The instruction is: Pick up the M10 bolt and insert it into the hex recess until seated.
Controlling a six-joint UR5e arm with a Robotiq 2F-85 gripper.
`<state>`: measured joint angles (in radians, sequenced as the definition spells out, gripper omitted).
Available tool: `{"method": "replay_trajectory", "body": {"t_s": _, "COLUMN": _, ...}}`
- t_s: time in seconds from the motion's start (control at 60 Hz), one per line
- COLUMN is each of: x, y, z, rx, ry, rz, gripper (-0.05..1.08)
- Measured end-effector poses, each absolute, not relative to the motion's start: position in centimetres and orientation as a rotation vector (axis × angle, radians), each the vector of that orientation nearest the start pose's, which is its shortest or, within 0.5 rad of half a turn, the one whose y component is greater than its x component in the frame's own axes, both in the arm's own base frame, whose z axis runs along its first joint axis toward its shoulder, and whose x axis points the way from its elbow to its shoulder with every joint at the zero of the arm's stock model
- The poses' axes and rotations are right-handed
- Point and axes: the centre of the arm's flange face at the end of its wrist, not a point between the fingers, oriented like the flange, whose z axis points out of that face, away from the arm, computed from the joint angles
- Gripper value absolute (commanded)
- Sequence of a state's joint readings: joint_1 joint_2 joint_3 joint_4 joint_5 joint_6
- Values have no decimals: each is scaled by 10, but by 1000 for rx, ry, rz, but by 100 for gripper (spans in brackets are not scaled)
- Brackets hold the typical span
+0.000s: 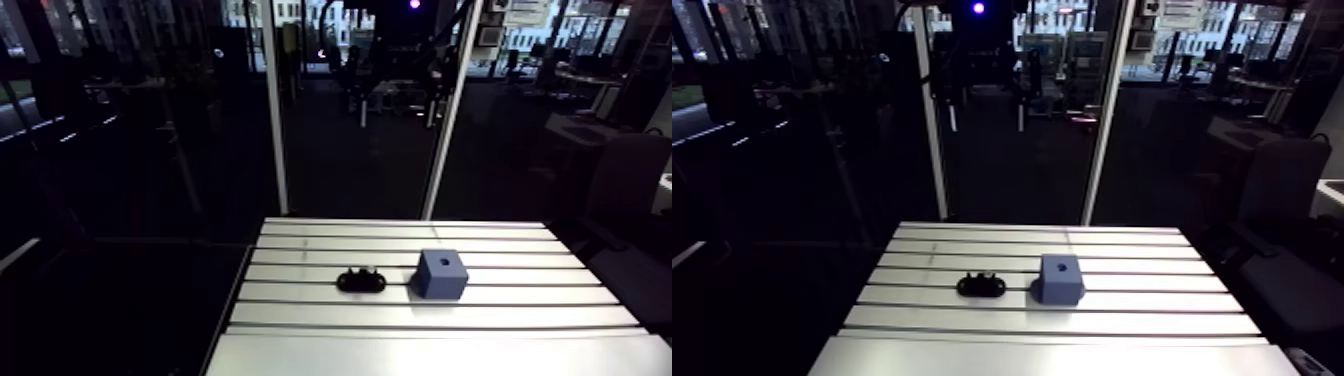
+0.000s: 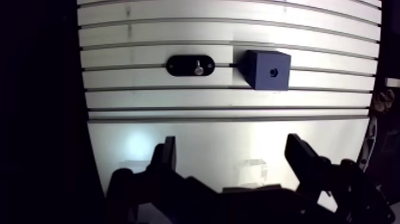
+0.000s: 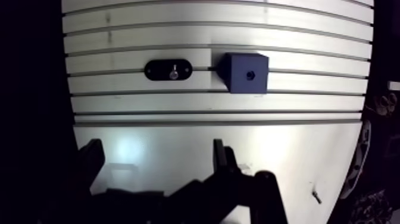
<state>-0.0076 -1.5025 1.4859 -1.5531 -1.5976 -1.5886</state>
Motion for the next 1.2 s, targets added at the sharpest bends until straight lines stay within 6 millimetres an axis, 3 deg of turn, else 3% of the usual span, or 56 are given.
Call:
{"method": "replay_trajectory", "body": {"t_s": 0.4, "x": -518, "y": -153, "z": 493, "rx": -126, "ry": 3121, "rz": 53, "gripper": 1}}
{"method": "replay_trajectory", "body": {"t_s": 1.0, "x": -517, "y": -154, "z": 481, "rx": -133, "ry": 3108, "rz": 59, "gripper": 0}}
{"method": "replay_trajectory", "body": {"t_s": 1.2, "x": -521, "y": -151, "z": 467, "rx": -164, "ry": 3141, "rz": 61, "gripper": 0}}
